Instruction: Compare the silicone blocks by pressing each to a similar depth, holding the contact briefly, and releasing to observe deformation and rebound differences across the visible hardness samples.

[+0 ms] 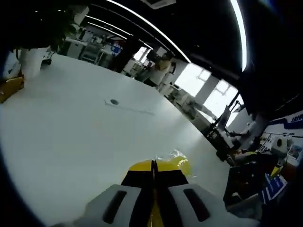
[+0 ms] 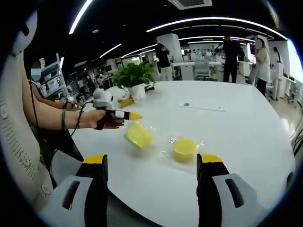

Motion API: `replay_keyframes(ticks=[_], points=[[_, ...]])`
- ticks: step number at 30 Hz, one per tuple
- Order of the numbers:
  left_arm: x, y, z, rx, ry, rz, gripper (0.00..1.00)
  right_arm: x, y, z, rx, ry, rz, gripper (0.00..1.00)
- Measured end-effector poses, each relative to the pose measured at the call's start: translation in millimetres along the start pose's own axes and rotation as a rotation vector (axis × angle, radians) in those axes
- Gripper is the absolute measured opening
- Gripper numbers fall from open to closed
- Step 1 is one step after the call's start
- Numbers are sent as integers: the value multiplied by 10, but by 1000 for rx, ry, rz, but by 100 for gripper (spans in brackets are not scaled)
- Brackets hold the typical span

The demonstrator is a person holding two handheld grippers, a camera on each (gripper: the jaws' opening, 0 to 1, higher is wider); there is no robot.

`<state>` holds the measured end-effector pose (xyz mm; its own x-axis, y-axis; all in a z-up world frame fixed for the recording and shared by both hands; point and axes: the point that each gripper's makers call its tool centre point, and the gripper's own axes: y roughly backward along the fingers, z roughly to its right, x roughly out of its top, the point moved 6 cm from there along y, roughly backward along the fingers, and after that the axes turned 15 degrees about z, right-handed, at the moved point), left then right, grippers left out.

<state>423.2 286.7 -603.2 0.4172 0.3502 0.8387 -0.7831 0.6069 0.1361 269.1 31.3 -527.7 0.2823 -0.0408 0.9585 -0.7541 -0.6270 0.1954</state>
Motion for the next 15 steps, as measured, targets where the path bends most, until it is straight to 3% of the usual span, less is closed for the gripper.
replay_keyframes(ticks=[8,15], points=[[146,13,354,-42,-125,-7,0,105,172,-30,17,27,62,70],[446,136,612,-72,-170,34,0,229,275,-21,34,57,117,71]])
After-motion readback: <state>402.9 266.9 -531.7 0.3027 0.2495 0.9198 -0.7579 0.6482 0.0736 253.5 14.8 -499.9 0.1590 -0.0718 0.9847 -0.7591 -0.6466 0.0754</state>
